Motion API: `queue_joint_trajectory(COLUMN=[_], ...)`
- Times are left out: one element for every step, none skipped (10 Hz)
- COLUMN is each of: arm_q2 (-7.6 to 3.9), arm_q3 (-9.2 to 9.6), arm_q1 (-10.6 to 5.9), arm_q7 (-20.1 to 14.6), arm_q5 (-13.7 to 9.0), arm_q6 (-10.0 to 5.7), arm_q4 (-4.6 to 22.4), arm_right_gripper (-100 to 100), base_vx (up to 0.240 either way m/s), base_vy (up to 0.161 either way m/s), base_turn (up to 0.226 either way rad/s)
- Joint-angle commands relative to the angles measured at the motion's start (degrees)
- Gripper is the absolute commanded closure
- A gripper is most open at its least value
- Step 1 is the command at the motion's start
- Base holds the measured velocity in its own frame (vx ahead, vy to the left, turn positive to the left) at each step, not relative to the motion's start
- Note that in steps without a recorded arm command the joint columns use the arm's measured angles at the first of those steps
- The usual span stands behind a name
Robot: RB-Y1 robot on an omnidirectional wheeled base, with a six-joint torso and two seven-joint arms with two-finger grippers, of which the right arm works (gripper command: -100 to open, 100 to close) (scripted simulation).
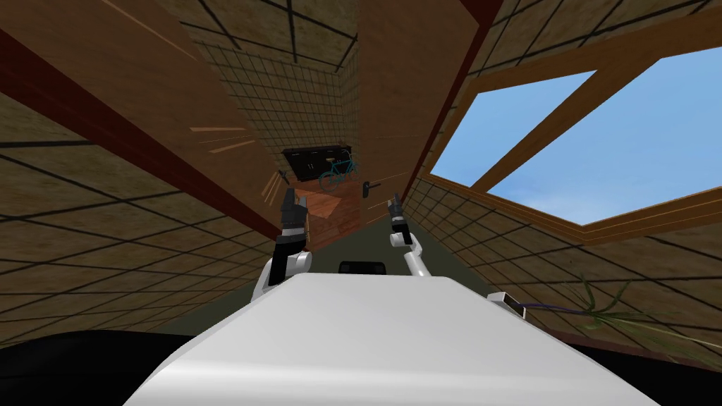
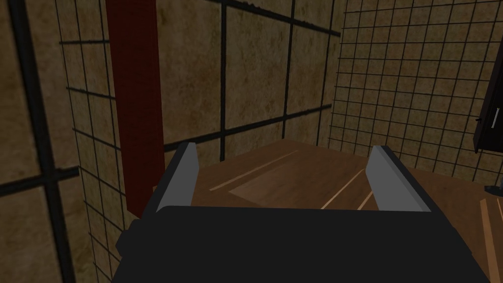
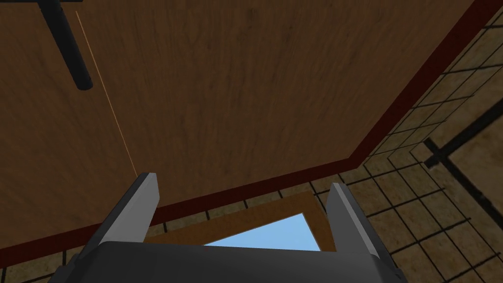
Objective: Push the door open
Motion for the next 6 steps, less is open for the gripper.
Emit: queue_joint_trajectory(arm_q2=[0.08, 0.16, 0.24, 0.24, 0.35, 0.35], arm_q3=[0.13, 0.47, 0.81, 0.81, 1.15, 1.15], arm_q1=[-1.07, -2.8, -4.54, -4.54, -6.23, -6.23], arm_q7=[0.1, 0.1, 0.2, 0.2, 0.2, 0.2], arm_q5=[-0.1, -0.1, -0.2, -0.2, -0.3, -0.3], arm_q6=[0.2, 0.3, 0.41, 0.41, 0.51, 0.51], arm_q4=[2.1, 4.3, 6.4, 7.7, 9.8, 10.4], arm_right_gripper=[-100, -100, -100, -100, -100, -100], base_vx=[0.037, 0.03, 0.059, 0.055, 0.047, 0.036], base_vy=[-0.052, -0.049, -0.076, -0.075, -0.078, -0.058], base_turn=[0.051, 0.077, 0.122, 0.043, 0.063, 0.039])
